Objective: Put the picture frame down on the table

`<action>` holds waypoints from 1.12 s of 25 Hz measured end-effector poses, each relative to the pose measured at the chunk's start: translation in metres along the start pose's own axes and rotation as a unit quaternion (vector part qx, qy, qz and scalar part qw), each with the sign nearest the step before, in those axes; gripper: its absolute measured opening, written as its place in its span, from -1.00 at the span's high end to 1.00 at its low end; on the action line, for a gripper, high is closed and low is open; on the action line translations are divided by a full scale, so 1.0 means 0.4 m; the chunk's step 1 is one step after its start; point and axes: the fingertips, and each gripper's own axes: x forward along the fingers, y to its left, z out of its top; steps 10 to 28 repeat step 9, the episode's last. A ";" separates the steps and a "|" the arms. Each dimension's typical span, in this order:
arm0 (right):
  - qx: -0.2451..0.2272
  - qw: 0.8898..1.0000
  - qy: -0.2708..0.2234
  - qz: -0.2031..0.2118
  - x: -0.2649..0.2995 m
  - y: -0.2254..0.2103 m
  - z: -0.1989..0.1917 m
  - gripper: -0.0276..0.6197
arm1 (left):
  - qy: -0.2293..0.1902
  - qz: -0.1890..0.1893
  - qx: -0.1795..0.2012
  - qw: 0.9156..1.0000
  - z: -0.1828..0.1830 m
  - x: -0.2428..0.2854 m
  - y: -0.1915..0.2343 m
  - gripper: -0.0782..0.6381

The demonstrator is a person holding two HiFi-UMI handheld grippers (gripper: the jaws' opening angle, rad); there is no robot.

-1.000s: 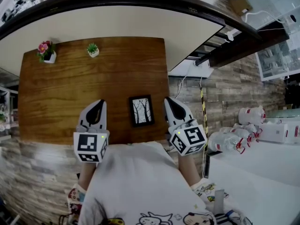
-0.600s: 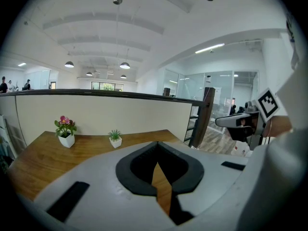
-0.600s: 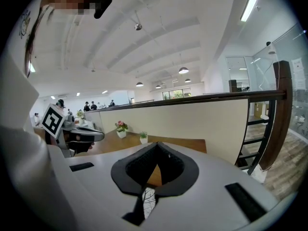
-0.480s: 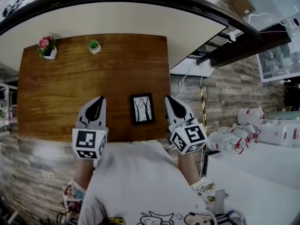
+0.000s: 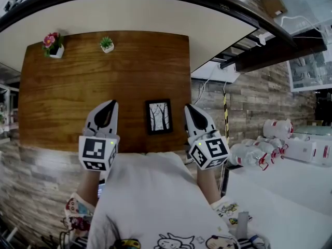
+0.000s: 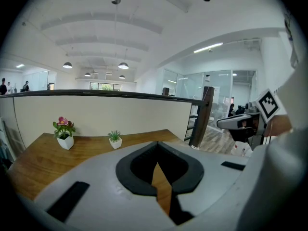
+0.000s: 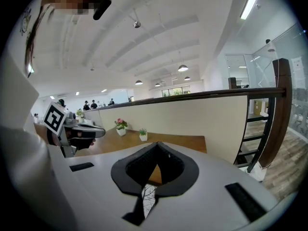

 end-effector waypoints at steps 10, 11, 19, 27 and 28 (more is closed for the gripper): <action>-0.006 1.000 0.001 -0.001 0.004 -0.006 -0.002 0.92 | -0.004 -0.005 0.003 1.000 0.007 0.020 -0.002 0.78; -0.006 1.000 0.001 -0.001 0.004 -0.006 -0.002 0.92 | -0.004 -0.005 0.003 1.000 0.007 0.020 -0.002 0.78; -0.006 1.000 0.001 -0.001 0.004 -0.006 -0.002 0.92 | -0.004 -0.005 0.003 1.000 0.007 0.020 -0.002 0.78; -0.006 1.000 0.001 -0.001 0.004 -0.006 -0.002 0.92 | -0.004 -0.005 0.003 1.000 0.007 0.020 -0.002 0.78; -0.006 1.000 0.001 -0.001 0.004 -0.006 -0.002 0.92 | -0.004 -0.005 0.003 1.000 0.007 0.020 -0.002 0.78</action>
